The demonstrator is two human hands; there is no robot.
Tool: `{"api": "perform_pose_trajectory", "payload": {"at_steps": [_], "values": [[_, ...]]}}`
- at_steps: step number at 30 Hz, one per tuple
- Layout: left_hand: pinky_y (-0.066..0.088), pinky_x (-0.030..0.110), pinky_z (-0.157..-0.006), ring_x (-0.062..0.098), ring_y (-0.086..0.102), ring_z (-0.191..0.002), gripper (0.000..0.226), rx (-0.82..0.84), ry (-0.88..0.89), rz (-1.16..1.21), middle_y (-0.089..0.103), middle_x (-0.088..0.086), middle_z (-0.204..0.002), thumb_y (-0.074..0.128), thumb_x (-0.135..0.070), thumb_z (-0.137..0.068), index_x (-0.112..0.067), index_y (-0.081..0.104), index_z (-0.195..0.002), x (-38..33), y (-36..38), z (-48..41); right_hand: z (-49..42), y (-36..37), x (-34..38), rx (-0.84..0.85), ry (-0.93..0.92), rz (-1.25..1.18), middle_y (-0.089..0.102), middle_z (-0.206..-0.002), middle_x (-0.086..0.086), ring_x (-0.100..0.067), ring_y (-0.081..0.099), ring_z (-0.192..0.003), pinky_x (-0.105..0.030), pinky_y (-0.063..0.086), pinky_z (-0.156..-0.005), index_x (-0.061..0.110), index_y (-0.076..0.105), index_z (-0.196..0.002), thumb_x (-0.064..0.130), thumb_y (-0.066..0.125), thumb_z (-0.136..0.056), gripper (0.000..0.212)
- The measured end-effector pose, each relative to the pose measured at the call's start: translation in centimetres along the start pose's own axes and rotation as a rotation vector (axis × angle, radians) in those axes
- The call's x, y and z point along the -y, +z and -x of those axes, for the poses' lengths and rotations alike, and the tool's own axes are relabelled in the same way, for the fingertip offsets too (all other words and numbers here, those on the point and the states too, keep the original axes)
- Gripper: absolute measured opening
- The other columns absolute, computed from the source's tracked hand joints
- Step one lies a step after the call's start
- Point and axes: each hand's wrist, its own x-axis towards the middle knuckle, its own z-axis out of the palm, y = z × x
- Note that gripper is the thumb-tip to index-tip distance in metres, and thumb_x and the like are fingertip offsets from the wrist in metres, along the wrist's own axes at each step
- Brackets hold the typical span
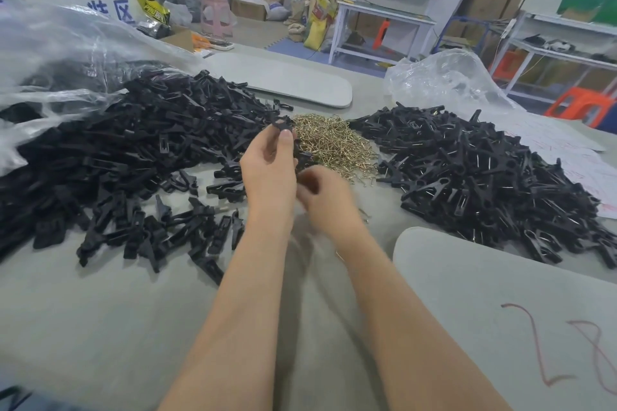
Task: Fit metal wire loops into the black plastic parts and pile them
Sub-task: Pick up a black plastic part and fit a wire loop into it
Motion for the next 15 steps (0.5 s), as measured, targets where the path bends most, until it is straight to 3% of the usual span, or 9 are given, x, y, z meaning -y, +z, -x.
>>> {"api": "perform_pose_trajectory", "payload": {"at_steps": [2,5,8,11,15], "values": [[0.05,0.021,-0.076,0.004,0.06,-0.085,0.017,0.064,-0.022,-0.037,0.066,0.002,-0.101,0.053,-0.013,-0.096,-0.01,0.056,-0.112,0.5,0.3,0.3,0.0,-2.7,-0.9,-0.097,0.116,-0.212,0.067,-0.095,-0.007,-0.012,0.061,-0.08,-0.027,0.051,-0.082,0.001,0.063,-0.113,0.009,0.062,-0.089,0.026],[0.051,0.028,-0.09,0.008,0.06,-0.089,0.015,0.254,-0.09,-0.201,0.064,-0.001,-0.096,0.057,-0.011,-0.093,-0.012,0.058,-0.109,1.4,1.1,1.3,0.6,-5.6,-2.0,-0.19,0.122,-0.409,0.068,-0.099,-0.005,-0.01,0.065,-0.088,-0.021,0.053,-0.08,0.0,0.06,-0.119,0.004,0.058,-0.091,0.029],[0.05,0.024,-0.08,0.006,0.058,-0.077,0.017,0.399,-0.126,-0.294,0.063,-0.004,-0.083,0.058,-0.009,-0.092,-0.007,0.063,-0.108,1.9,1.6,2.0,1.4,-6.2,-2.6,-0.225,0.077,-0.363,0.067,-0.091,0.01,-0.001,0.063,-0.083,-0.021,0.052,-0.082,0.006,0.063,-0.117,0.004,0.058,-0.091,0.027],[0.051,0.03,-0.08,0.008,0.056,-0.073,0.011,0.43,-0.115,-0.328,0.061,-0.005,-0.077,0.058,-0.009,-0.092,-0.019,0.063,-0.092,1.9,1.4,2.2,1.8,-5.4,-2.8,-0.245,0.091,-0.339,0.067,-0.096,0.001,-0.005,0.063,-0.086,-0.027,0.051,-0.089,0.001,0.062,-0.119,0.002,0.057,-0.091,0.029],[0.052,0.034,-0.08,0.012,0.057,-0.076,0.012,0.444,-0.105,-0.338,0.063,-0.003,-0.078,0.06,-0.011,-0.091,-0.022,0.063,-0.091,1.8,1.3,2.0,2.0,-5.3,-2.6,-0.255,0.036,-0.363,0.066,-0.089,0.008,0.007,0.063,-0.076,-0.014,0.052,-0.079,0.012,0.062,-0.113,-0.001,0.056,-0.091,0.026]]}}
